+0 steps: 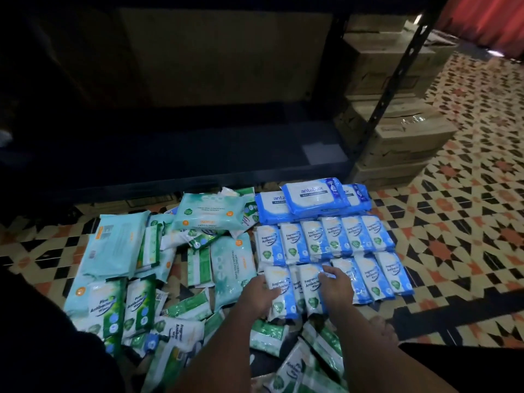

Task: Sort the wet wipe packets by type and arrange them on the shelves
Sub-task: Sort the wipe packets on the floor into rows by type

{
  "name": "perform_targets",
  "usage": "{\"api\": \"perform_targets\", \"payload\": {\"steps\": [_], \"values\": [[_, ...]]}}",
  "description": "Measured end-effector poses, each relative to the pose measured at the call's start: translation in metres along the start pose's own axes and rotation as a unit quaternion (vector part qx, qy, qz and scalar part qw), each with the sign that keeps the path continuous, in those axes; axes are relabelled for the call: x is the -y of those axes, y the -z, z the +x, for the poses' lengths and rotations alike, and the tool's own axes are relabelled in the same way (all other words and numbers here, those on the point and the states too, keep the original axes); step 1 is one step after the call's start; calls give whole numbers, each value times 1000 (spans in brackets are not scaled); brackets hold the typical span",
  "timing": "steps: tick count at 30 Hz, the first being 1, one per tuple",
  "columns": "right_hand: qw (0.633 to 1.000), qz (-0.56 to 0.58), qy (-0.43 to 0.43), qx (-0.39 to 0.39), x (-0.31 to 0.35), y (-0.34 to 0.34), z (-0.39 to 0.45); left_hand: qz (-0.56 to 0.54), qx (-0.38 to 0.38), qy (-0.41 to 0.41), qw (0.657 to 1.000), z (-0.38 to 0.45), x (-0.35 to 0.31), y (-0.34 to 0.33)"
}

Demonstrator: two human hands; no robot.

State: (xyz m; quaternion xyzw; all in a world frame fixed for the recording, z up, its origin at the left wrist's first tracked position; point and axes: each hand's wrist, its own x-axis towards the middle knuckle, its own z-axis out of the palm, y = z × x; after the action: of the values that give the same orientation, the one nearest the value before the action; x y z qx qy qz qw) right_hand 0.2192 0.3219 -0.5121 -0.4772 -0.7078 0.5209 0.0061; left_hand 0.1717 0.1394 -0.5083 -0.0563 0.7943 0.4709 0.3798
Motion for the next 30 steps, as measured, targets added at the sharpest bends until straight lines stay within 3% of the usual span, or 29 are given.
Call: {"api": "perform_targets", "payload": {"steps": [6, 12, 17, 22, 30], "values": [[999, -4, -36, -11, -9, -2, 3, 24, -46, -28, 998, 5, -4, -16], [999, -23, -29, -17, -9, -8, 2, -41, -56, -46, 997, 6, 3, -21], [997, -31, -12, -72, -5, 3, 5, -65, -32, -72, 995, 9, -11, -33], [987, -7, -56, -152, -10, 53, 30, -54, 27, -117, 991, 13, -50, -71], [972, 45, -69, -221, -2, 124, 86, 43, 88, -107, 989, 44, -97, -154]]}}
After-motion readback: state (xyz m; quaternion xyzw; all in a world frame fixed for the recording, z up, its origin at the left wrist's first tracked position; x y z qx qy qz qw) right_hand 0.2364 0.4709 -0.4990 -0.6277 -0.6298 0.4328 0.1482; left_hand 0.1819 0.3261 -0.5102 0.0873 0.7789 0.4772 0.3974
